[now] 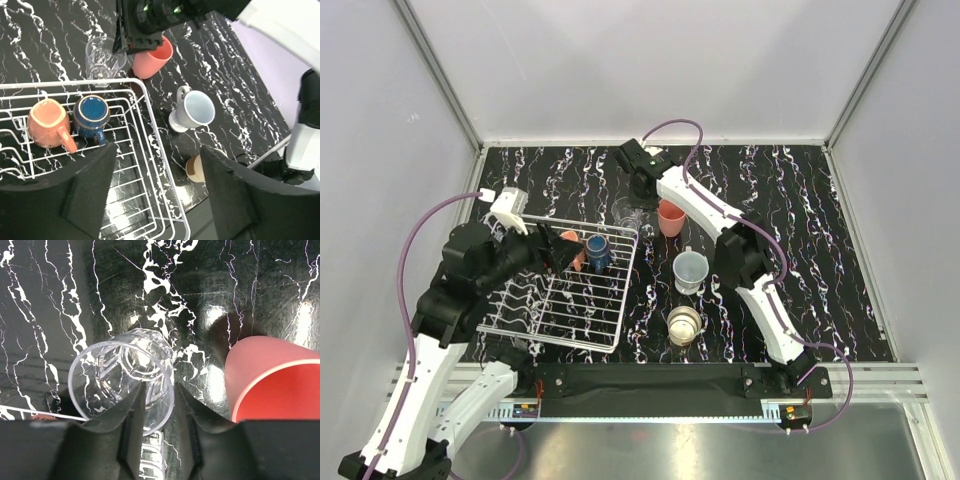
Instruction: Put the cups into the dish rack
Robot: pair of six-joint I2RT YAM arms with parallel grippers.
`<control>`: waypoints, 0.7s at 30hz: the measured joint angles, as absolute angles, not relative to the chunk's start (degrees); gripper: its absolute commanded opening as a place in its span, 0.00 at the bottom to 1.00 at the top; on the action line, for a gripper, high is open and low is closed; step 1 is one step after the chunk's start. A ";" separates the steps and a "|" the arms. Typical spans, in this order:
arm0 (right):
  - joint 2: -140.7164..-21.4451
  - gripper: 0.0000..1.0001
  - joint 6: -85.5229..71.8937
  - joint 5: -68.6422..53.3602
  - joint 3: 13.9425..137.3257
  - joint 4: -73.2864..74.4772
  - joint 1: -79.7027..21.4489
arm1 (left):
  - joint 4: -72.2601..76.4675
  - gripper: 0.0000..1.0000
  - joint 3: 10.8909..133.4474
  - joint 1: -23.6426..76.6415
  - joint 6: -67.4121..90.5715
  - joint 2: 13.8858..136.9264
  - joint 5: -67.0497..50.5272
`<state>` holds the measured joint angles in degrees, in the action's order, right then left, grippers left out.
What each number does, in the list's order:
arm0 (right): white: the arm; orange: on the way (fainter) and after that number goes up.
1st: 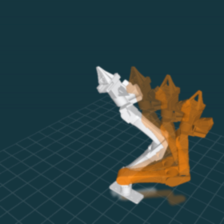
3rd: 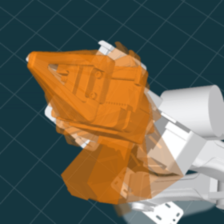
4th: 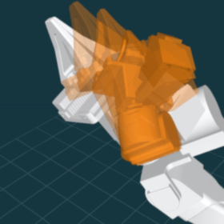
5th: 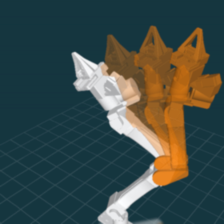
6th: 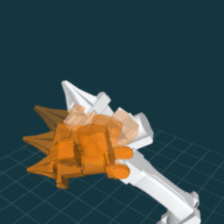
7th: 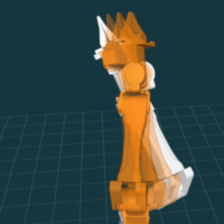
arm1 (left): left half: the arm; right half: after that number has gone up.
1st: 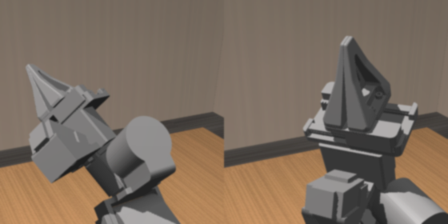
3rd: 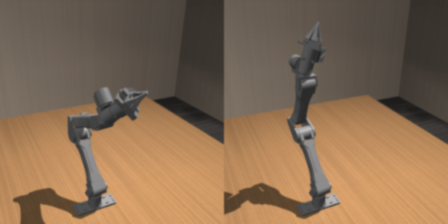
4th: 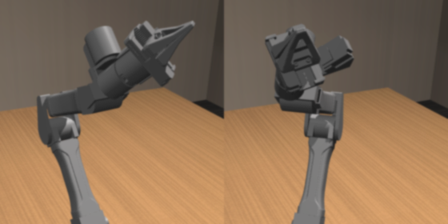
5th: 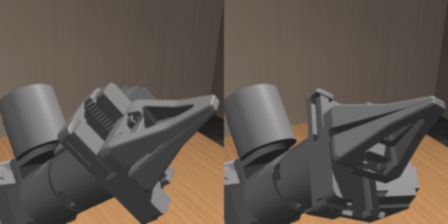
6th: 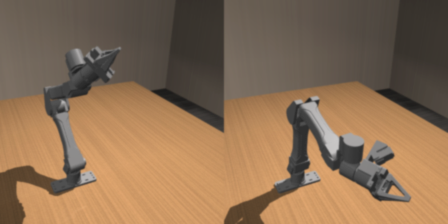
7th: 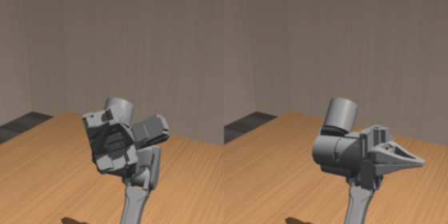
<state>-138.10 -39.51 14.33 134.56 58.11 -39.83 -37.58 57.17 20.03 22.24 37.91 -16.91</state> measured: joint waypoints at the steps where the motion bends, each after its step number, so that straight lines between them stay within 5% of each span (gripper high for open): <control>1: -138.21 0.33 -39.51 14.35 134.56 58.06 -39.86 | -37.58 0.78 57.45 20.03 22.24 37.95 -17.02; 9: -139.61 0.00 -39.27 14.46 134.74 56.42 -39.86 | -37.76 0.82 57.74 20.03 22.44 38.24 -18.06; 21: -139.09 0.00 -34.17 15.68 134.21 52.62 -39.88 | -35.92 0.85 57.60 20.03 28.88 41.08 -22.52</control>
